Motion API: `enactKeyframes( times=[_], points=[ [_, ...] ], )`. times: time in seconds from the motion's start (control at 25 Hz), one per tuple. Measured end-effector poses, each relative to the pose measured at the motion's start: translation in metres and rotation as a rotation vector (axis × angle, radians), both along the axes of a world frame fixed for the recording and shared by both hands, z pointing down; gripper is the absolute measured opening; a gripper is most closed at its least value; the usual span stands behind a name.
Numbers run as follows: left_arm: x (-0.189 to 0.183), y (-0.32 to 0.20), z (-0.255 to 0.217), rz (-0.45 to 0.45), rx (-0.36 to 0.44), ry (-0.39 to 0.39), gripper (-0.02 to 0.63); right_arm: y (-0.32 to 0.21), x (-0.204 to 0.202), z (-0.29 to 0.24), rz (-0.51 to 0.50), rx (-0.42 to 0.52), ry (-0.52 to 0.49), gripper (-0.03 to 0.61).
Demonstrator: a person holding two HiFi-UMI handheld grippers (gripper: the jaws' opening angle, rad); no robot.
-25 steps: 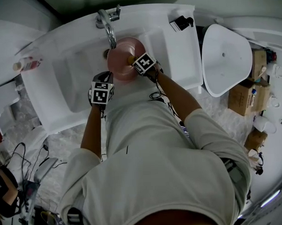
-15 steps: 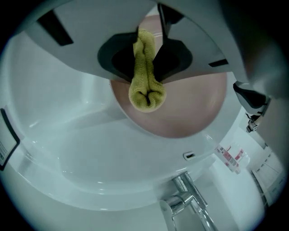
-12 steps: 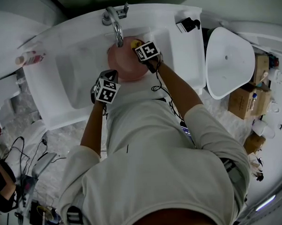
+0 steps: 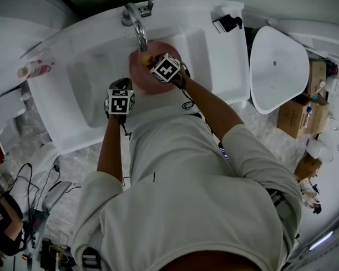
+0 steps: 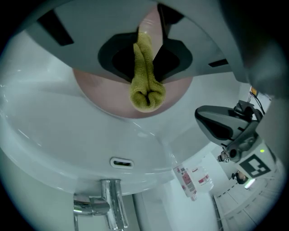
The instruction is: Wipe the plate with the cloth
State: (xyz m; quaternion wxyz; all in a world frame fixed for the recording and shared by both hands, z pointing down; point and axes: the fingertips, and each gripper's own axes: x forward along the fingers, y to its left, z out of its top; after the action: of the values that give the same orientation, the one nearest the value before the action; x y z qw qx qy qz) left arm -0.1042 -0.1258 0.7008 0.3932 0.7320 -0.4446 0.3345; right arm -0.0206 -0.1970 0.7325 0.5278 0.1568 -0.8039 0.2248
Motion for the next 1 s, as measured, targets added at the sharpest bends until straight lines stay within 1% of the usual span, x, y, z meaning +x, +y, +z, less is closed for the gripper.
enactKeyframes(
  times=[0.08, 0.2, 0.28, 0.32, 0.4, 0.52, 0.68, 0.76, 0.8, 1.0],
  points=[
    [-0.01, -0.003, 0.012, -0.082, -0.043, 0.034, 0.018, 0.005, 0.001, -0.003, 0.019, -0.014, -0.017, 0.081],
    [-0.009, -0.003, 0.029, -0.152, -0.114, 0.114, 0.021, 0.007, 0.01, -0.008, 0.051, -0.019, -0.022, 0.081],
    [-0.005, -0.004, 0.034, -0.181, -0.145, 0.158, 0.036, 0.008, 0.018, -0.003, 0.068, -0.026, -0.021, 0.081],
    [-0.004, -0.004, 0.036, -0.193, -0.155, 0.177, 0.058, 0.007, 0.021, -0.002, 0.077, -0.024, -0.019, 0.081],
    [-0.001, -0.005, 0.039, -0.208, -0.169, 0.199, 0.121, 0.001, 0.027, -0.004, 0.095, -0.007, -0.006, 0.081],
    [0.002, -0.007, 0.043, -0.216, -0.179, 0.211, 0.14, -0.012, 0.035, -0.003, 0.114, 0.027, 0.025, 0.081],
    [0.004, -0.008, 0.052, -0.224, -0.192, 0.197, 0.132, -0.026, 0.04, -0.004, 0.072, 0.084, 0.11, 0.081],
    [0.004, -0.009, 0.055, -0.229, -0.195, 0.197, 0.068, -0.032, 0.04, 0.001, 0.05, 0.104, 0.145, 0.081],
    [0.005, -0.01, 0.055, -0.23, -0.196, 0.201, 0.058, -0.034, 0.04, 0.005, 0.047, 0.104, 0.159, 0.081],
    [0.009, -0.01, 0.052, -0.206, -0.189, 0.222, 0.055, -0.031, 0.037, 0.029, 0.04, 0.064, 0.195, 0.081]
  ],
)
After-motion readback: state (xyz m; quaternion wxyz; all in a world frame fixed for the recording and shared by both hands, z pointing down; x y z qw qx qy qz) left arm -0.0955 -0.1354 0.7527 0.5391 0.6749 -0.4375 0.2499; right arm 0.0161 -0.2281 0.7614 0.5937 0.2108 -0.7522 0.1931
